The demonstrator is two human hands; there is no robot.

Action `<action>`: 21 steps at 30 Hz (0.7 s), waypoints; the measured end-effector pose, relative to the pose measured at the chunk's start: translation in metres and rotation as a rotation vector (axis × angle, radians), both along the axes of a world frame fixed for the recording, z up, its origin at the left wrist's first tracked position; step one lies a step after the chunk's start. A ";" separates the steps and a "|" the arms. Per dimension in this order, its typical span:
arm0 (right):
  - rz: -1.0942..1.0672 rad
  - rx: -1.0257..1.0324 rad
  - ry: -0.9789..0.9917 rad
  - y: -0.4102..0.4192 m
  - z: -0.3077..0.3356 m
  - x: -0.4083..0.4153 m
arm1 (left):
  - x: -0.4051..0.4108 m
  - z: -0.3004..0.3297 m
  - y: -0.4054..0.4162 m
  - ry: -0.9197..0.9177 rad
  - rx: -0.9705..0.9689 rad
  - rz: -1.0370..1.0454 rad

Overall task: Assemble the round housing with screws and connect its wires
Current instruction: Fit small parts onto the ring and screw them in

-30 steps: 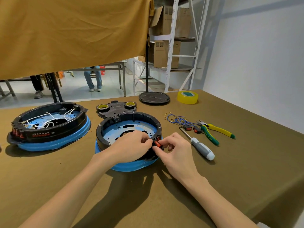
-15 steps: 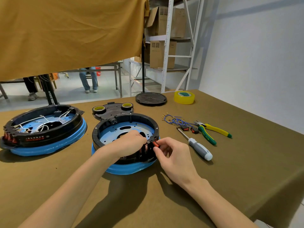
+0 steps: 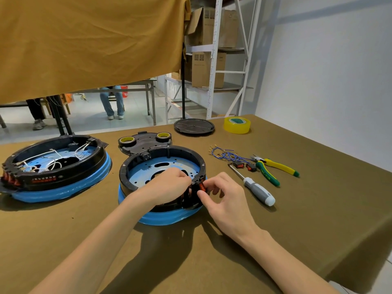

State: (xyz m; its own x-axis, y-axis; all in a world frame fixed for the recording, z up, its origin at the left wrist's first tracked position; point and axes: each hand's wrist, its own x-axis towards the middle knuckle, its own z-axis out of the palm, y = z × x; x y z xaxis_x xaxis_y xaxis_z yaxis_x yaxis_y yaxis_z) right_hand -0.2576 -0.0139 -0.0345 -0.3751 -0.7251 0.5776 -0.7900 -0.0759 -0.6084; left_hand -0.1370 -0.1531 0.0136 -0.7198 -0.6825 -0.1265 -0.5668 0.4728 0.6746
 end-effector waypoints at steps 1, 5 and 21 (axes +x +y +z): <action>0.010 0.000 -0.010 -0.001 -0.001 0.000 | 0.000 -0.001 -0.001 -0.002 0.004 0.005; 0.018 0.012 0.002 -0.002 -0.004 0.000 | -0.002 -0.004 -0.003 -0.003 -0.022 0.042; 0.031 0.080 0.053 -0.003 -0.001 0.005 | -0.001 -0.008 -0.004 0.022 -0.207 0.053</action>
State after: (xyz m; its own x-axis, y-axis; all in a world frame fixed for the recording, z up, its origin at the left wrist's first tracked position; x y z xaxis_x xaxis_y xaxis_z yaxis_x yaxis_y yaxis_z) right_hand -0.2524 -0.0172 -0.0356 -0.3222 -0.7808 0.5353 -0.8189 -0.0537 -0.5713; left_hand -0.1377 -0.1575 0.0057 -0.6830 -0.7296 0.0355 -0.5812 0.5723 0.5785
